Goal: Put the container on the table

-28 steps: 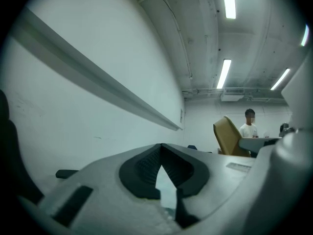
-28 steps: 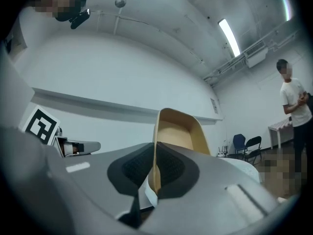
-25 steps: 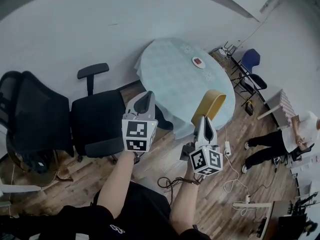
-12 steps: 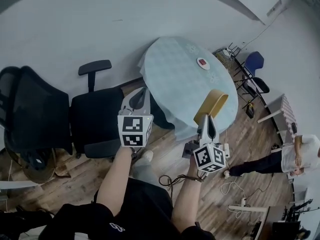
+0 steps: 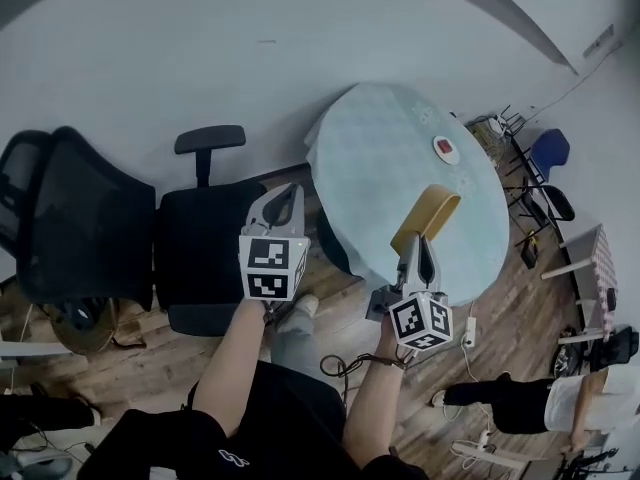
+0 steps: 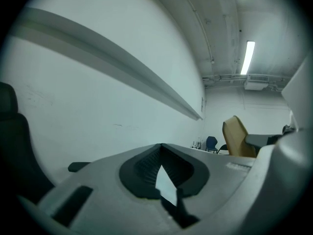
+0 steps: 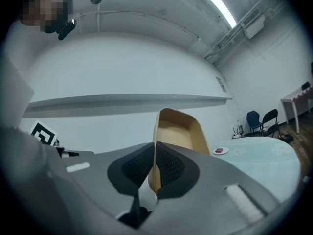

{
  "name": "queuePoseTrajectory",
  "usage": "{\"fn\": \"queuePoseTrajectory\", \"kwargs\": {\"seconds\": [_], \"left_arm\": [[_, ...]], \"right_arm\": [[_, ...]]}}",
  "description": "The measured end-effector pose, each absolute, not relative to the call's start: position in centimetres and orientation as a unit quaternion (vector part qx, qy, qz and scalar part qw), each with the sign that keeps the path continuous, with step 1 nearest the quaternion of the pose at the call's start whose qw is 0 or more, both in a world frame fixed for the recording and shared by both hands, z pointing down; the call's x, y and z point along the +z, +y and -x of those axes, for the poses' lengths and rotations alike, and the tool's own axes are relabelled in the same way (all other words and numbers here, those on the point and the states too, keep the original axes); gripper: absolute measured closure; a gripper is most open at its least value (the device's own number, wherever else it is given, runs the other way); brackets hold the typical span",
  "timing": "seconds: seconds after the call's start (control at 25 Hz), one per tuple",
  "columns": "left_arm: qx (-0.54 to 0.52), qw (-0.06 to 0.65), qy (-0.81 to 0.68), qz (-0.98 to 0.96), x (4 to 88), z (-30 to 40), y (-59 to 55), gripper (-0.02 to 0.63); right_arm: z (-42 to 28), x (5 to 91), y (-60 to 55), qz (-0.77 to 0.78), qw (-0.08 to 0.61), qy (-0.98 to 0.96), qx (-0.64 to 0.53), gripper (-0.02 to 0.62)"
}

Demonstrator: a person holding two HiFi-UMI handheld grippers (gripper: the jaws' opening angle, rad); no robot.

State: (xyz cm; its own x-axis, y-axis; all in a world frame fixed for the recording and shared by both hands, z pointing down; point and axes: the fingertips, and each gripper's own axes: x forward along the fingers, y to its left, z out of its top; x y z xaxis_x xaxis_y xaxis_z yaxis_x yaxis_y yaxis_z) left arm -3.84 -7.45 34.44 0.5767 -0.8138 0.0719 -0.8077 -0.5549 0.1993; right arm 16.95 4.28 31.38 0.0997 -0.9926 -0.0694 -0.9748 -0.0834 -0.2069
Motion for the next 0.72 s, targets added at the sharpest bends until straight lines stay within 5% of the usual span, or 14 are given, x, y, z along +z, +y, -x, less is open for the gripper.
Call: {"fn": "queuePoseTrajectory", "kwargs": {"seconds": [0.72], "left_arm": [[0.044,0.164,-0.476,-0.863,41.2,-16.8,-25.2,0.604]], "right_arm": [[-39.7,36.8,-14.7,0.741,0.073,0.659,-0.11,0.571]]}}
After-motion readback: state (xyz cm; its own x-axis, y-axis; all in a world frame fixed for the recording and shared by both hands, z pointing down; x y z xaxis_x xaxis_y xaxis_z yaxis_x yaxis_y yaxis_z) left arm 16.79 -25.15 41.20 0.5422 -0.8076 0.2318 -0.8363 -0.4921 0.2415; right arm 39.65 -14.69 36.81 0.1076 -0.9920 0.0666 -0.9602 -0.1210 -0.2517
